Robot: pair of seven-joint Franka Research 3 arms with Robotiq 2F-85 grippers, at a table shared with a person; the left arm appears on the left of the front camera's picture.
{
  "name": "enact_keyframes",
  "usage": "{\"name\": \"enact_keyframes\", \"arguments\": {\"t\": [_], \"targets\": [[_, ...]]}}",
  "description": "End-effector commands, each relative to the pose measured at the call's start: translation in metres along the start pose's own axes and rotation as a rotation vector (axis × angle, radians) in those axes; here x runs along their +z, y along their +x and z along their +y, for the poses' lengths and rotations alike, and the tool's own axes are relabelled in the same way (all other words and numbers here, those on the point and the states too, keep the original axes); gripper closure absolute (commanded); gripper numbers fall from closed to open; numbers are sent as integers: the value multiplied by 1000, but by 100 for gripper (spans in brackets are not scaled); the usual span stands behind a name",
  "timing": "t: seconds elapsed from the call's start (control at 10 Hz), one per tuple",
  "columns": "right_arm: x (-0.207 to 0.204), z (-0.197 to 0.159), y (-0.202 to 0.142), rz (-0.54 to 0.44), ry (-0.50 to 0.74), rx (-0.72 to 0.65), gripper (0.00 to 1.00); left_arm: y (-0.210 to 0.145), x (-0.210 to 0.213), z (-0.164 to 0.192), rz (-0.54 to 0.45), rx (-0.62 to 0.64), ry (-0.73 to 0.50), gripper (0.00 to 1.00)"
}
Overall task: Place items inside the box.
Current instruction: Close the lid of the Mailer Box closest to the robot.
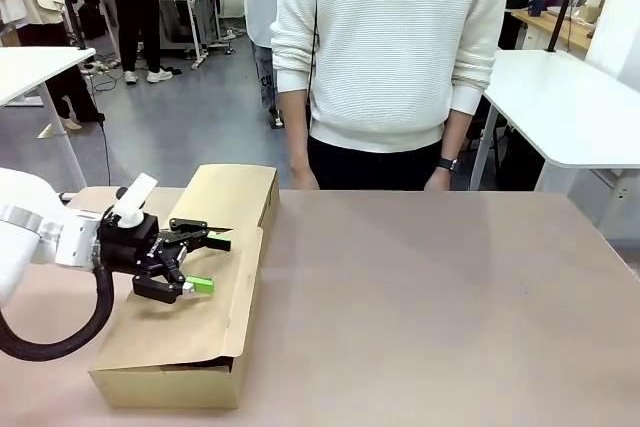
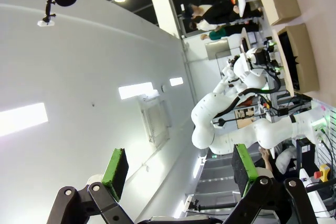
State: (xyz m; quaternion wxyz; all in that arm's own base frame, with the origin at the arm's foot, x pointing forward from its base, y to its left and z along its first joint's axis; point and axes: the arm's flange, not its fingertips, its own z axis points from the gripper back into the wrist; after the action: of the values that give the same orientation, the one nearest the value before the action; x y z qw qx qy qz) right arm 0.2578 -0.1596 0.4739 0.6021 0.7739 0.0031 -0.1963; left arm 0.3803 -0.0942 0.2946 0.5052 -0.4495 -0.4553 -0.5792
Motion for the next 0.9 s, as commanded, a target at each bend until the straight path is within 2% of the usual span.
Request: {"name": "enact_keyframes", "arguments": {"t": [0.0,0.2,0.6,0.8], "targets": [[-2,8,-1,1,22,-4,0,-3,-26,-167,15,-54,58,0],[-2,8,-1,1,22,-4,0,-6,-23,-166,43,-59,47,0],[-2,8,-1,1,22,-4,0,-16,-21,-171,169,-114,-15,0],[-2,8,-1,1,22,-4,0,-18,-22,-171,188,-128,-14,0]]}}
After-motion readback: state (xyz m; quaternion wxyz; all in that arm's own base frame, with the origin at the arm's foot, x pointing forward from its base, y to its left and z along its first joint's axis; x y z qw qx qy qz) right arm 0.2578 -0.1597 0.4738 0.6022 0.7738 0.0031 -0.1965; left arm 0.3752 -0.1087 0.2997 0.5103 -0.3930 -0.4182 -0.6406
